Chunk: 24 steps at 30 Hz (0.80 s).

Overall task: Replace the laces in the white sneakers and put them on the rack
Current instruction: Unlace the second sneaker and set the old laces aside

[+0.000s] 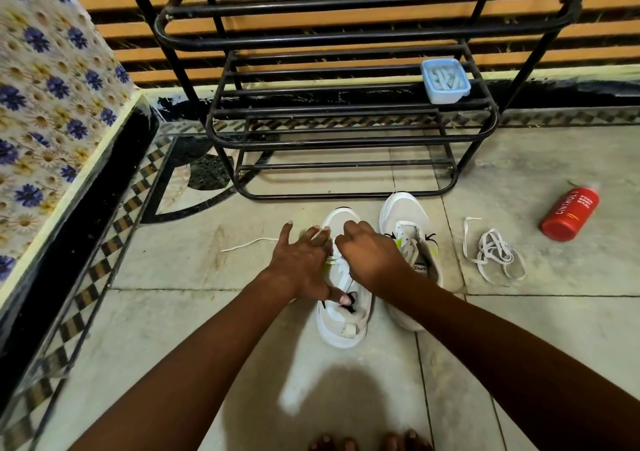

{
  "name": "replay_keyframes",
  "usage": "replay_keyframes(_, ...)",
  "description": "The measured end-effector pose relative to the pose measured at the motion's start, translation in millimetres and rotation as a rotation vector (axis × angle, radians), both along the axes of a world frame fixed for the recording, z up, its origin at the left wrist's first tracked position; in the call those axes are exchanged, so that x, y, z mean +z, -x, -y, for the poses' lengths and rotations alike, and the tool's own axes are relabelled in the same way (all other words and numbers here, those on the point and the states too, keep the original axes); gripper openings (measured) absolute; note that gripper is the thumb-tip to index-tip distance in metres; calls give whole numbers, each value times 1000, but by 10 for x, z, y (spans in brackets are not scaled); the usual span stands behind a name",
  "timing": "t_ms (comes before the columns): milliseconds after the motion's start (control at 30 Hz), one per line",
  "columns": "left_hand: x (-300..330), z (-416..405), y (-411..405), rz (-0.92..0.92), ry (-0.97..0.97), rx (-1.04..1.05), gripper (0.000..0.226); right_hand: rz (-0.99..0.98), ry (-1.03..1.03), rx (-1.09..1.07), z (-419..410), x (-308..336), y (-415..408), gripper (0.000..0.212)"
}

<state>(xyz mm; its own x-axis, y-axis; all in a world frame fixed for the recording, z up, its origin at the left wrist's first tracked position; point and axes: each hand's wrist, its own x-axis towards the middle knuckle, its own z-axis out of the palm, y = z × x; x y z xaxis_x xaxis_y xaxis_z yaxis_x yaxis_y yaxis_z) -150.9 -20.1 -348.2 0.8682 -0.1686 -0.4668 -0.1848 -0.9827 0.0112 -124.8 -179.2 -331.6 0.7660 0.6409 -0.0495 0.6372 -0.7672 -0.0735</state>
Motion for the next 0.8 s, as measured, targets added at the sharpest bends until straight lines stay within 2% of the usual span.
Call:
replay_keyframes(67, 11, 14, -22, -30, 7, 9, 131, 76, -177, -29, 45, -151, -16, 21)
replay_keyframes(100, 20, 21, -37, -47, 5, 16, 131, 48, -318, -84, 83, -223, -39, 17)
replay_keyframes(233, 60, 58, -65, -74, -24, 11, 128, -533, -941, -478, 180, -320, -101, 24)
replay_keyframes(300, 74, 75, -75, -80, -30, 9, 127, -659, -1072, -573, 173, -335, -149, 28)
replay_keyframes(367, 85, 80, -77, -94, -21, 18, 127, -674, -976, -492, 206, -274, -215, 30)
replay_keyframes(500, 73, 54, -60, -114, 23, 37, 127, -533, -464, -126, 287, -108, -284, 26)
replay_keyframes(600, 67, 44, -66, -115, 25, 32, 128, -289, -115, 39, 173, -117, -243, 19)
replay_keyframes(633, 70, 45, -66, -115, 18, 30, 128, -208, -55, 68, 127, -114, -229, 16)
replay_keyframes(700, 64, 50, -74, -121, 19, 38, 127, -92, 59, 80, 90, -66, -212, 22)
replay_keyframes(800, 62, 48, -75, -121, 29, 56, 127, -58, 142, 106, 111, -7, -219, 32)
